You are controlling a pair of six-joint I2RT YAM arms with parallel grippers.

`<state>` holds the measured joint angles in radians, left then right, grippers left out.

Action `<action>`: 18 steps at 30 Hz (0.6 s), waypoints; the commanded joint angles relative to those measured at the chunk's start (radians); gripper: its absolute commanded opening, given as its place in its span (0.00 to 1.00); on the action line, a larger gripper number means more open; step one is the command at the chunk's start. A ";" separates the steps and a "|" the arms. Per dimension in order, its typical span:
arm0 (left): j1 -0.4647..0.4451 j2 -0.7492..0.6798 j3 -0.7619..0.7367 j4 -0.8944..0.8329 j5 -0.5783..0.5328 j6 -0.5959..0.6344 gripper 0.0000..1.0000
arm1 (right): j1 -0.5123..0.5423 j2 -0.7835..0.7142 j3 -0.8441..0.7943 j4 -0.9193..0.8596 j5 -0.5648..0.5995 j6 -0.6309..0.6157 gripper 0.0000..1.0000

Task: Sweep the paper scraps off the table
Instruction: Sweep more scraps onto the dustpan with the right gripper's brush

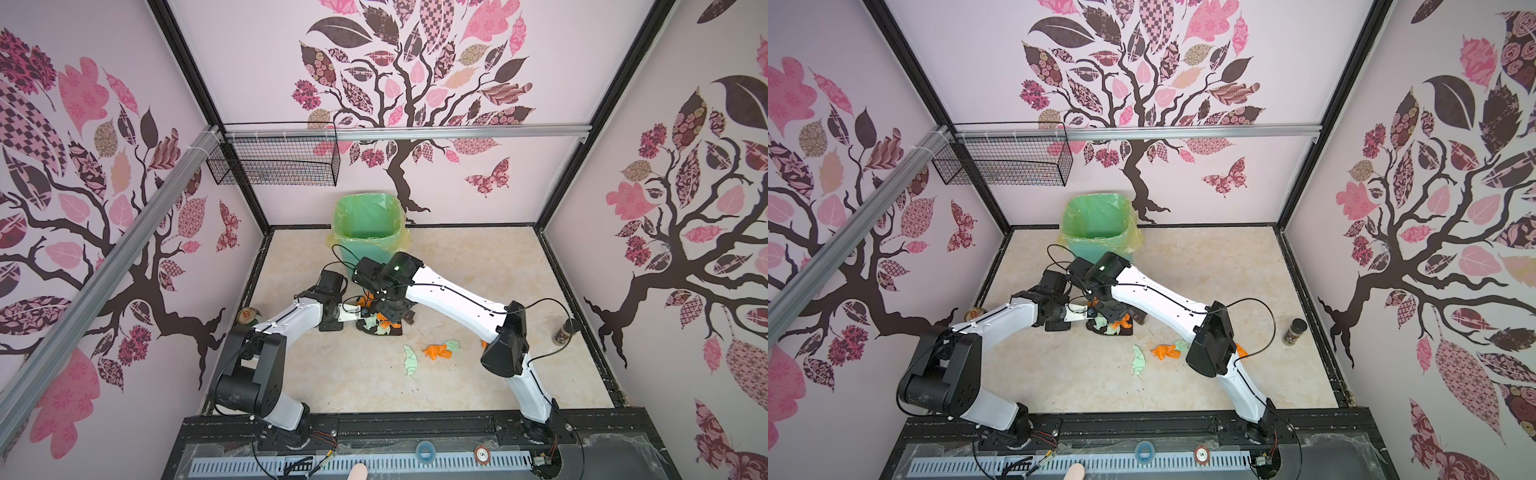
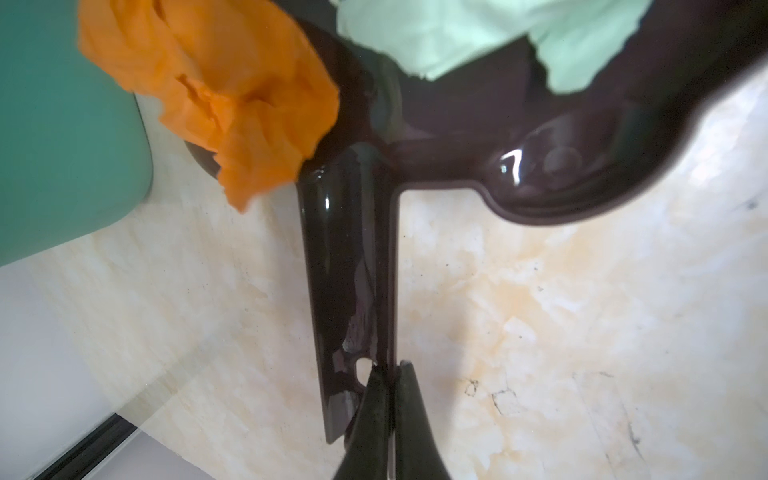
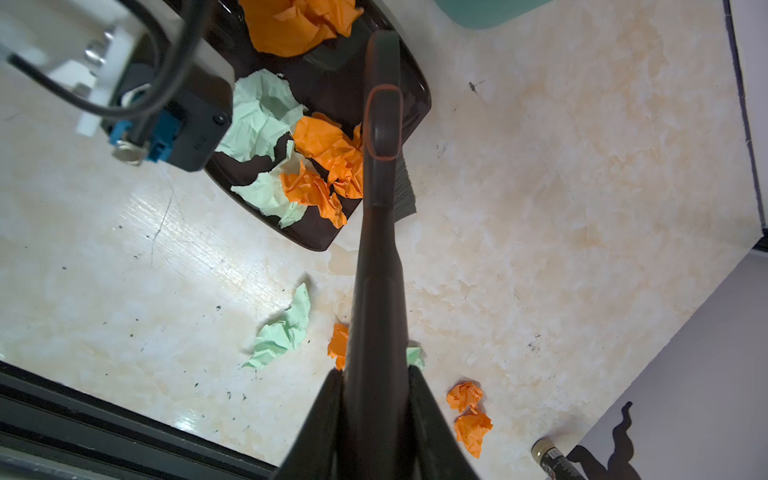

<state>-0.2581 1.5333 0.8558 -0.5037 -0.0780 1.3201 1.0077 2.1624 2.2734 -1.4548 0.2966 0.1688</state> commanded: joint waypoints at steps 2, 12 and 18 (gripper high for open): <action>-0.010 -0.020 -0.023 0.005 0.037 -0.026 0.00 | -0.050 -0.099 0.026 -0.025 -0.110 0.139 0.00; -0.003 -0.100 -0.055 -0.015 0.075 -0.042 0.00 | -0.157 -0.289 -0.011 -0.022 0.017 0.243 0.00; 0.006 -0.165 -0.042 -0.066 0.121 -0.051 0.00 | -0.189 -0.363 -0.094 -0.018 0.040 0.247 0.00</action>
<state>-0.2596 1.3994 0.8215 -0.5369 -0.0093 1.2835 0.8322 1.8423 2.1986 -1.4574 0.3031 0.3950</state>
